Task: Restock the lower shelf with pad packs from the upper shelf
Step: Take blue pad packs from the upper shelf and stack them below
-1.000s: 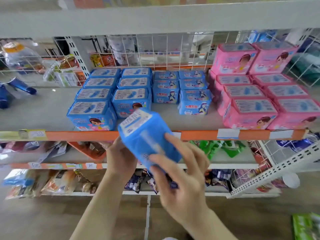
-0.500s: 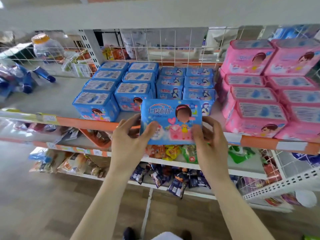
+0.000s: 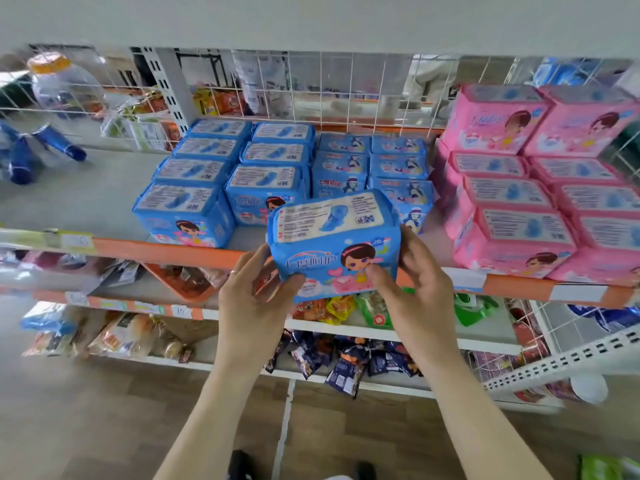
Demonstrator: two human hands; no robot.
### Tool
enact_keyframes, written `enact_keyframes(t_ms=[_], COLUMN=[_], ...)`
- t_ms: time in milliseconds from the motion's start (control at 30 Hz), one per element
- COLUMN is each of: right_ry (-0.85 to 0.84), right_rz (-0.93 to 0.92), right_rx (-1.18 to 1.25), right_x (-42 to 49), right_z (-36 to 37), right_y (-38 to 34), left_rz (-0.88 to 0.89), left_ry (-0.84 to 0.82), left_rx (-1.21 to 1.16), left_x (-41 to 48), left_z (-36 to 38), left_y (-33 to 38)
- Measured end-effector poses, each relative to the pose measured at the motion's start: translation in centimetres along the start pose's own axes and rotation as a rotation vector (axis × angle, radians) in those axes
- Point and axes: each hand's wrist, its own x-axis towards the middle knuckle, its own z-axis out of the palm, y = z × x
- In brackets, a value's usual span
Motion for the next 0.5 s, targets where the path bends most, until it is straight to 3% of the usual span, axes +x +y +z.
enact_keyframes(t_ms=[133, 500], right_ry=[0.03, 0.091], right_rz=[-0.015, -0.034], right_rx=[-0.096, -0.258], right_x=[-0.2, -1.6], right_z=[3.3, 13.1], right_y=[-0.3, -1.8], left_rz=[-0.052, 0.015], left_ry=[0.004, -0.037], left_rx=[-0.013, 0.107], left_x=[1.1, 4.9], left_z=[-2.8, -11.9], left_y=[-0.7, -1.9])
